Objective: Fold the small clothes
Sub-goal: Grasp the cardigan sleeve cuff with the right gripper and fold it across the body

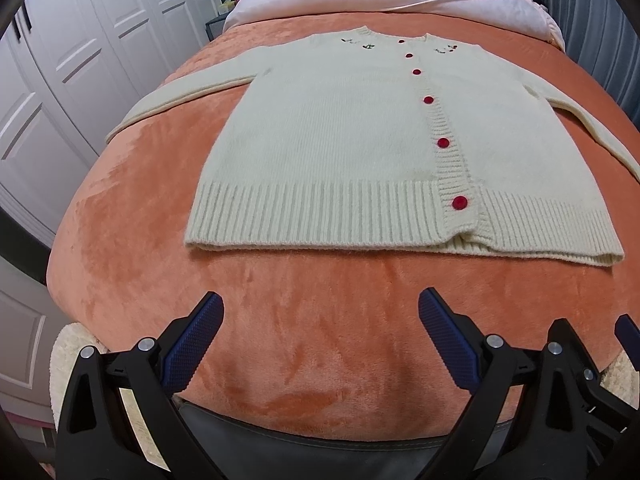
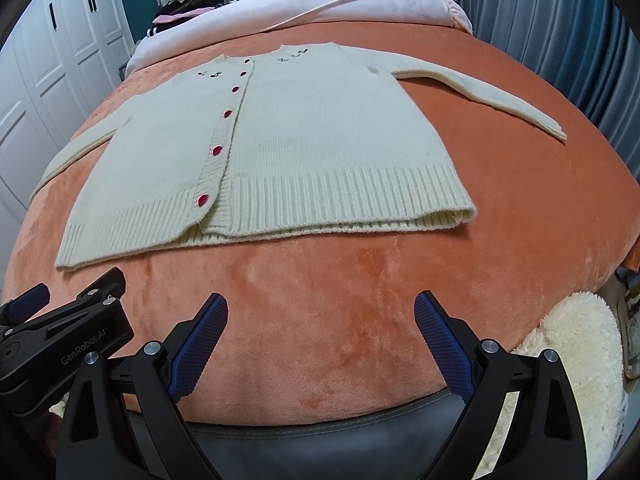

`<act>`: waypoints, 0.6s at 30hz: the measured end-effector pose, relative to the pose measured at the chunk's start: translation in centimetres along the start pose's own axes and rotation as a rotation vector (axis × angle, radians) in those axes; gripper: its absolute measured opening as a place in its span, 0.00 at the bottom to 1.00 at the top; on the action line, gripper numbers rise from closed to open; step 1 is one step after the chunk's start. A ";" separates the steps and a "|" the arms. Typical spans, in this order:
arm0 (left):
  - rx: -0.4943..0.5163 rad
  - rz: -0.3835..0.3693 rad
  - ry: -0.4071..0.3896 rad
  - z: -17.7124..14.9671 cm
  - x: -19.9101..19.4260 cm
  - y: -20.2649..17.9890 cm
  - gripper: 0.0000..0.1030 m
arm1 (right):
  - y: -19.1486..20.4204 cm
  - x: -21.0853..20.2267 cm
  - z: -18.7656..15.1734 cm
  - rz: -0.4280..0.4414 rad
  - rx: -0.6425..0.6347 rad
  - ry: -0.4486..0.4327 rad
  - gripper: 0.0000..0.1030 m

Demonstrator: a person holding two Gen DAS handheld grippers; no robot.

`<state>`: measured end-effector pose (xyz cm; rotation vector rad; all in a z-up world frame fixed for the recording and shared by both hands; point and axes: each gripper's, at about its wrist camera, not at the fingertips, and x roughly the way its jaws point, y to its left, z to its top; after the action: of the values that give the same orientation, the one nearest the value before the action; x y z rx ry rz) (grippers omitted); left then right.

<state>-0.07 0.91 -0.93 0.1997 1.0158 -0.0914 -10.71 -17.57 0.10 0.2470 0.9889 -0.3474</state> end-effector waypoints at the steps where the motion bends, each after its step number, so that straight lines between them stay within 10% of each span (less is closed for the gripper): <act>1: -0.002 -0.008 0.004 0.1 0.1 0.0 0.93 | 0.0 0.1 0.2 0.011 -0.006 0.000 0.90; 7: -0.100 -0.102 -0.035 2.0 -0.3 2.2 0.95 | -6.3 1.2 4.1 0.141 0.126 -0.026 0.90; 18: -0.241 -0.085 -0.038 6.7 4.2 6.6 0.95 | -30.6 10.5 16.1 0.041 0.625 -0.095 0.90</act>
<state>8.86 6.06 -0.24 -0.0647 0.9887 -0.0496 -5.11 -53.22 -1.68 0.8074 0.7580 -0.6210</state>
